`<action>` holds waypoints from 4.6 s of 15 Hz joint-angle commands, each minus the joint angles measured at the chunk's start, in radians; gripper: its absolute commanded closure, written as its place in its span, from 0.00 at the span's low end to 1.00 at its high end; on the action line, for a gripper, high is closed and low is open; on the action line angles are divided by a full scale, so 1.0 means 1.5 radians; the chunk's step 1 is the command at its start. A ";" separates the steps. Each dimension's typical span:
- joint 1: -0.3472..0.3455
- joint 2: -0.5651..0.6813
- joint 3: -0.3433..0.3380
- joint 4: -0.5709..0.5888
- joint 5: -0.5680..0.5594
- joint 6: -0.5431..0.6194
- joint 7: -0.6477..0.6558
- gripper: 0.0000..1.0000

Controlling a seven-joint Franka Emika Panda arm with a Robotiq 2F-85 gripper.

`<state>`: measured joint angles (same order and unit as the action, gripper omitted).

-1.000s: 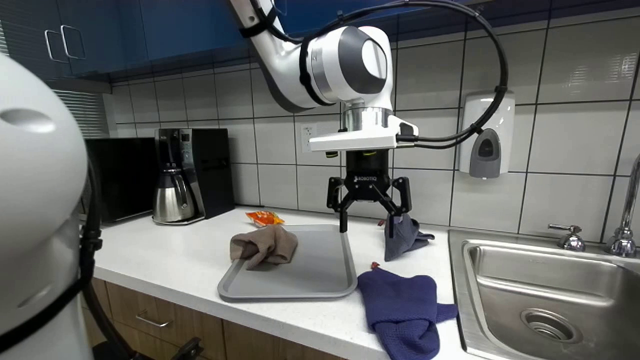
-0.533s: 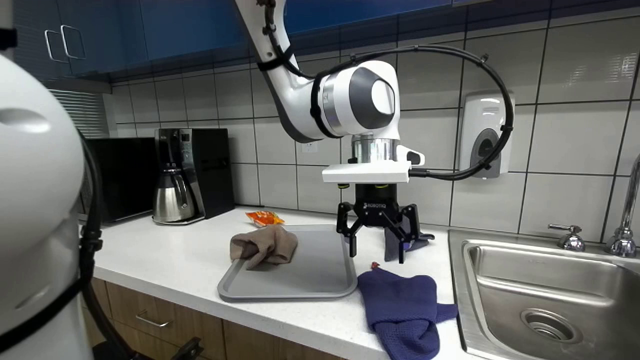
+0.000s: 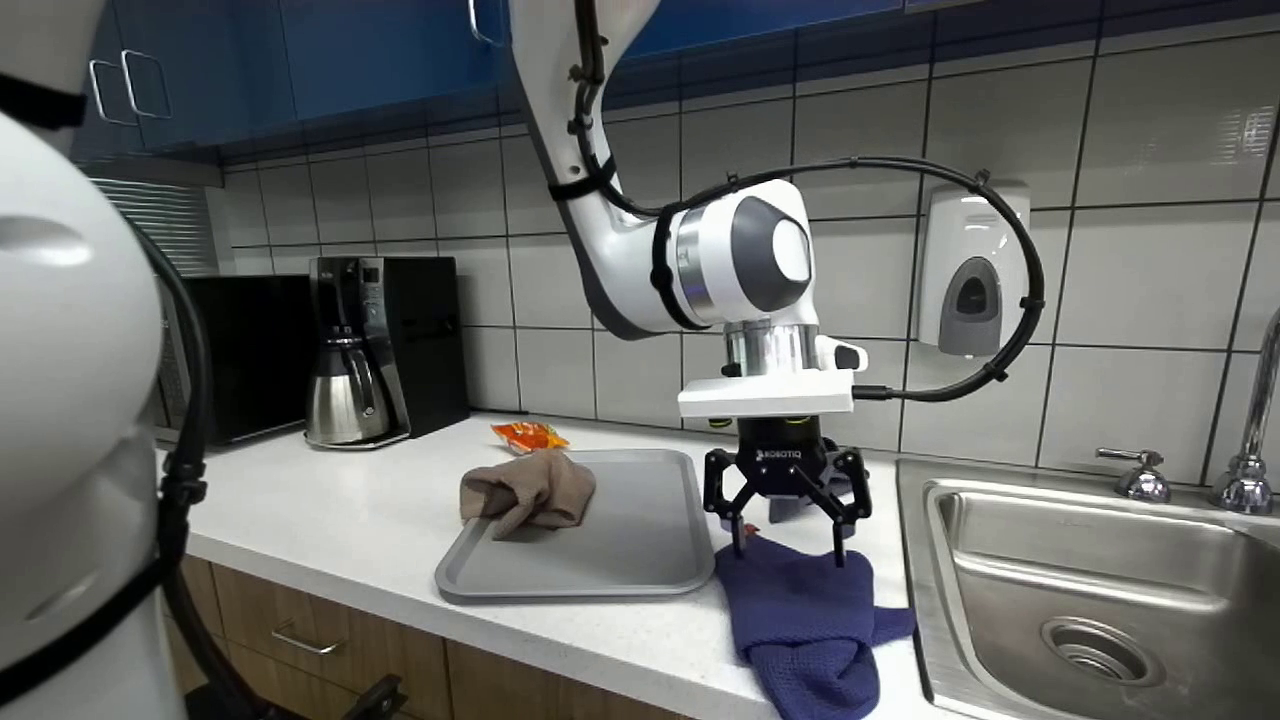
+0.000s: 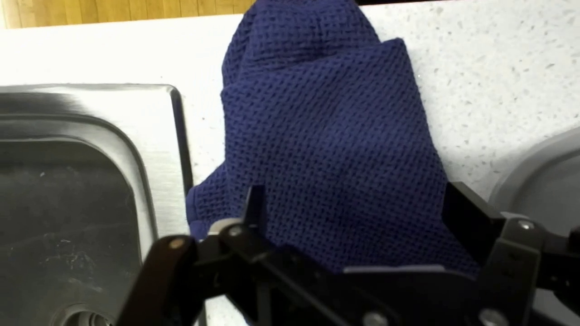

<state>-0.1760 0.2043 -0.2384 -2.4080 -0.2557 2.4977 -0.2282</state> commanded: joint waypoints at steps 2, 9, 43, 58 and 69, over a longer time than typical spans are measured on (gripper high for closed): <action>-0.008 0.040 -0.008 0.026 -0.041 0.018 0.018 0.00; -0.007 0.073 -0.015 0.030 -0.047 0.020 0.023 0.00; -0.016 -0.037 -0.031 0.022 -0.037 -0.039 0.038 0.98; 0.004 -0.180 0.020 0.042 -0.022 -0.134 0.058 0.98; 0.041 -0.191 0.071 0.068 0.007 -0.130 0.088 0.98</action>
<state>-0.1238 -0.0607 -0.1556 -2.3266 -0.2658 2.3361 -0.1208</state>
